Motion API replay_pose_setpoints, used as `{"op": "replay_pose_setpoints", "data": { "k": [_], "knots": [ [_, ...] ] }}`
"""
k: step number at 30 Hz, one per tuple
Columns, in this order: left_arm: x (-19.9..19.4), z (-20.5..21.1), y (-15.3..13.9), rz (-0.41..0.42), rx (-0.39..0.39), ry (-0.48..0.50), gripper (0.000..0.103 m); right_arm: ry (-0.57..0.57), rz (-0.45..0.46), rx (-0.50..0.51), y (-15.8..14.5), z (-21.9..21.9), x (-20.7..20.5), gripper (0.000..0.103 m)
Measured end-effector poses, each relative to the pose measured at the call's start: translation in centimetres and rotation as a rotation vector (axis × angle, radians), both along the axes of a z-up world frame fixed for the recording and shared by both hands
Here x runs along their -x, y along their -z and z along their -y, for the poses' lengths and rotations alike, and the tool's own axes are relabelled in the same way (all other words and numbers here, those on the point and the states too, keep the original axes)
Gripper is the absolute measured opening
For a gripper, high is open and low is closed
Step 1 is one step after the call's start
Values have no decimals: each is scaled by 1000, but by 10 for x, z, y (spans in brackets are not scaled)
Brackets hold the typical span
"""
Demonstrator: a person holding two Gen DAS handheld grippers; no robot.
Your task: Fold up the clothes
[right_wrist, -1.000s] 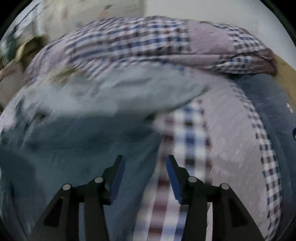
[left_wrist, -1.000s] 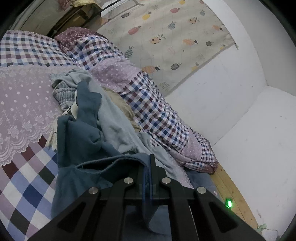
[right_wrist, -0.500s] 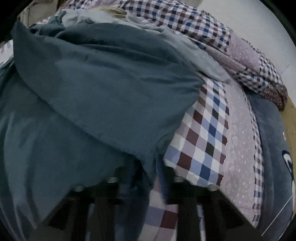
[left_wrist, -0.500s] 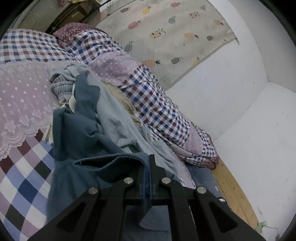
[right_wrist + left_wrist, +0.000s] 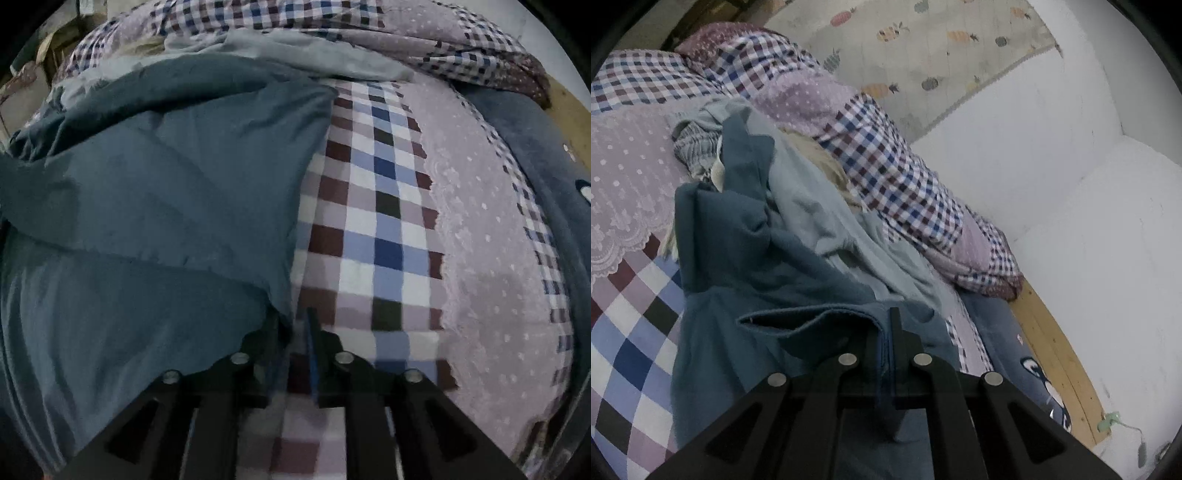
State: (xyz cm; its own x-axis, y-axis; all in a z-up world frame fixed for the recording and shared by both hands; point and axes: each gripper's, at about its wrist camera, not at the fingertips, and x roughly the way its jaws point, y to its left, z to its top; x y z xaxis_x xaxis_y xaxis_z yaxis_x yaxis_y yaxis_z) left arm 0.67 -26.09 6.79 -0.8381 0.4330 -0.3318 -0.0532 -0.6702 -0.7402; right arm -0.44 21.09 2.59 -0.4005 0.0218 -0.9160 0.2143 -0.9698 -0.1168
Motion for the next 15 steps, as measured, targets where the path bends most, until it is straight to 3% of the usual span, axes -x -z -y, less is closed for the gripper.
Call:
{"op": "replay_pose_setpoints", "data": {
  "k": [1,3,5,7,12,15],
  "knots": [
    [-1,0,0,6,4,15,1,-13,5,-4,-8,1,-3,24],
    [-2,-1,1,17,11,44,1,-39,4,-1,-26,5,-8,38],
    [-4,-3,1,30,31,68,1,-69,-43,40,-53,17,-11,46],
    [-6,-6,6,64,50,91,1,-109,-88,80,-76,37,-6,49],
    [4,-18,38,292,173,145,1,-299,-163,126,-108,124,33,53],
    [6,-16,58,395,179,162,1,-404,-158,130,-106,183,49,53]
  ]
}}
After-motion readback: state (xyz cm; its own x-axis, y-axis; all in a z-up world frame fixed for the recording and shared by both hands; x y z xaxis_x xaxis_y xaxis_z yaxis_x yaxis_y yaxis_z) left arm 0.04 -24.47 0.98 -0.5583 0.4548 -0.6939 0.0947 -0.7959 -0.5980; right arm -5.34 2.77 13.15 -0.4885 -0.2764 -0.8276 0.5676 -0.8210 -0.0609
